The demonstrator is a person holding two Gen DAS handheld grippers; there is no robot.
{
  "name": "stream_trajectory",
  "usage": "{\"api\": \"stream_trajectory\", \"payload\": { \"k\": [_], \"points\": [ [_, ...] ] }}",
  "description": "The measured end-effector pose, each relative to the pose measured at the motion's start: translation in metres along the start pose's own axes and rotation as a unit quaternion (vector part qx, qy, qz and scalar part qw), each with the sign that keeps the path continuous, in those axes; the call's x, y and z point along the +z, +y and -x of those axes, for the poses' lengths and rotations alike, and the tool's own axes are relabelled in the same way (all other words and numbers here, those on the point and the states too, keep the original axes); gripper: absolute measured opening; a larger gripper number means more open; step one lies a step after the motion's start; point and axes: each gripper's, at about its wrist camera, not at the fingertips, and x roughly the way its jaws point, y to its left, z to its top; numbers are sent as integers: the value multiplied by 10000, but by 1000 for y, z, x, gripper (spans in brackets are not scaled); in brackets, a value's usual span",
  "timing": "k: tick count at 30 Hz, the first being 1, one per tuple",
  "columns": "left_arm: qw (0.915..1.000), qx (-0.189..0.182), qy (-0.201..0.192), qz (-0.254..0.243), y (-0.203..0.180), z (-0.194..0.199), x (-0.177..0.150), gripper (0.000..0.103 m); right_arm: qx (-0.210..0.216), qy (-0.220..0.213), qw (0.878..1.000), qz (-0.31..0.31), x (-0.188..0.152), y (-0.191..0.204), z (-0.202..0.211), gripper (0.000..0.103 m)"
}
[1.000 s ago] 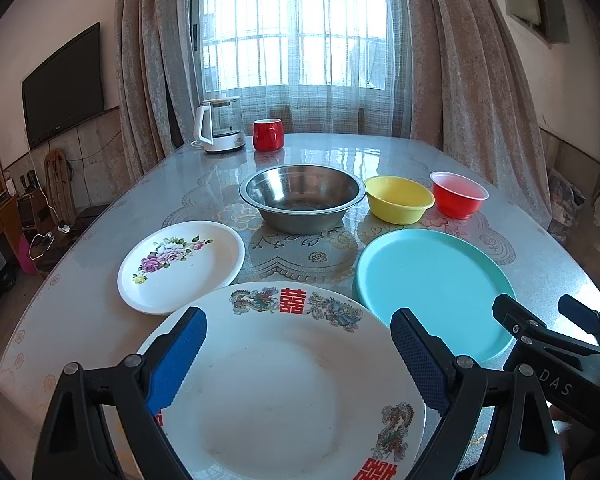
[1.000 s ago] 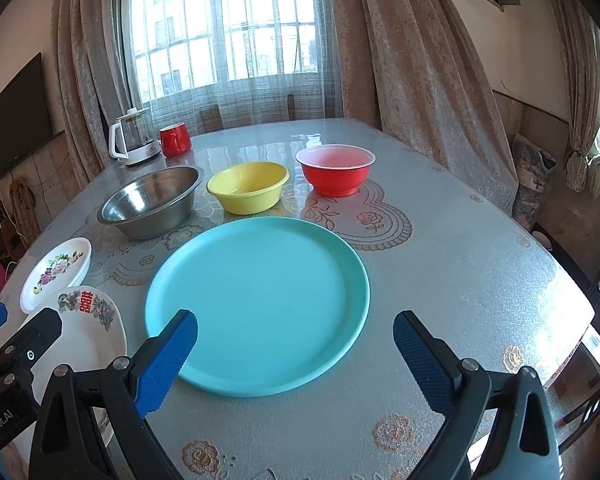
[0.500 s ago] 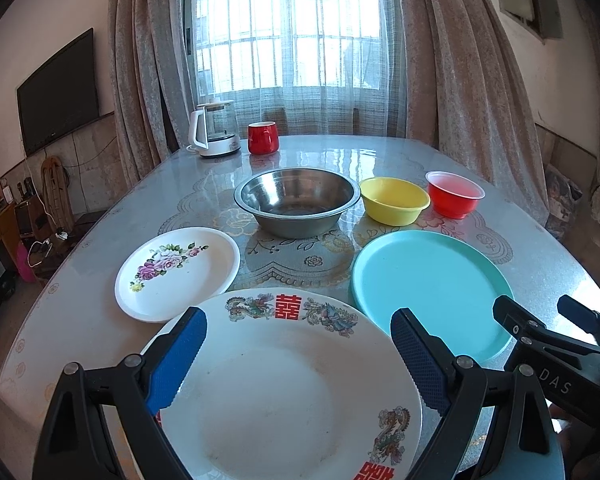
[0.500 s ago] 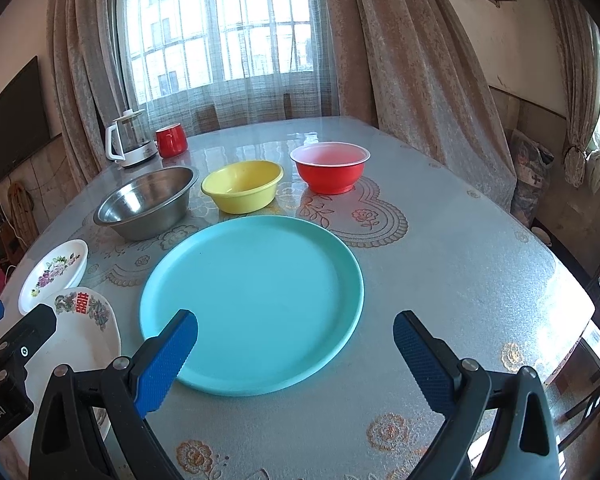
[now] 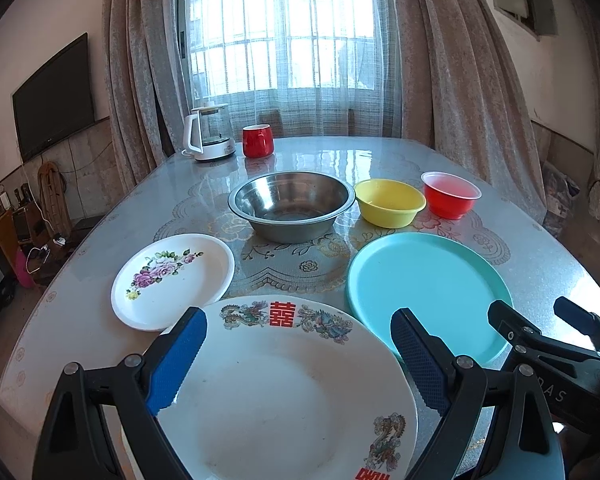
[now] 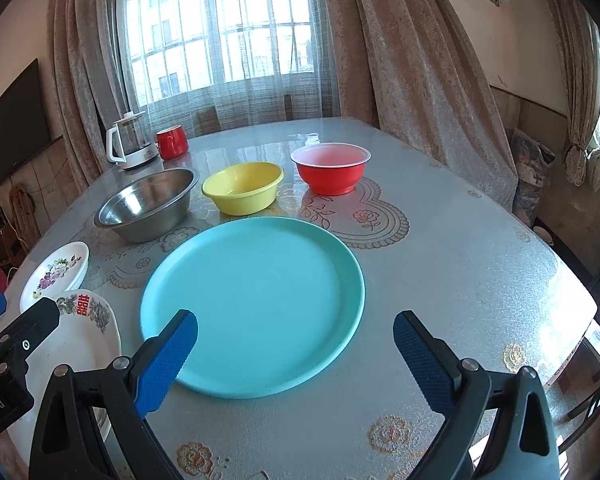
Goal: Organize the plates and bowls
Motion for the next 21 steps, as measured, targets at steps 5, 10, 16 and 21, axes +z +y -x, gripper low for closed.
{"api": "stream_trajectory", "payload": {
  "k": [5,10,16,21],
  "points": [
    [10000,-18,11,-42,-3,-1,1,94,0,32,10000,-8,-2,-1,-1,100],
    [9999,-49,45,-77,-5,-3,2,94,-11,49,10000,-58,-2,-5,-2,100],
    [9998,-100,58,-180,-12,-5,4,94,-23,93,9999,-97,-4,-9,-5,100],
    [9995,-159,101,-241,-16,-7,4,94,-40,116,9998,-150,-5,-12,-9,100]
  ]
}}
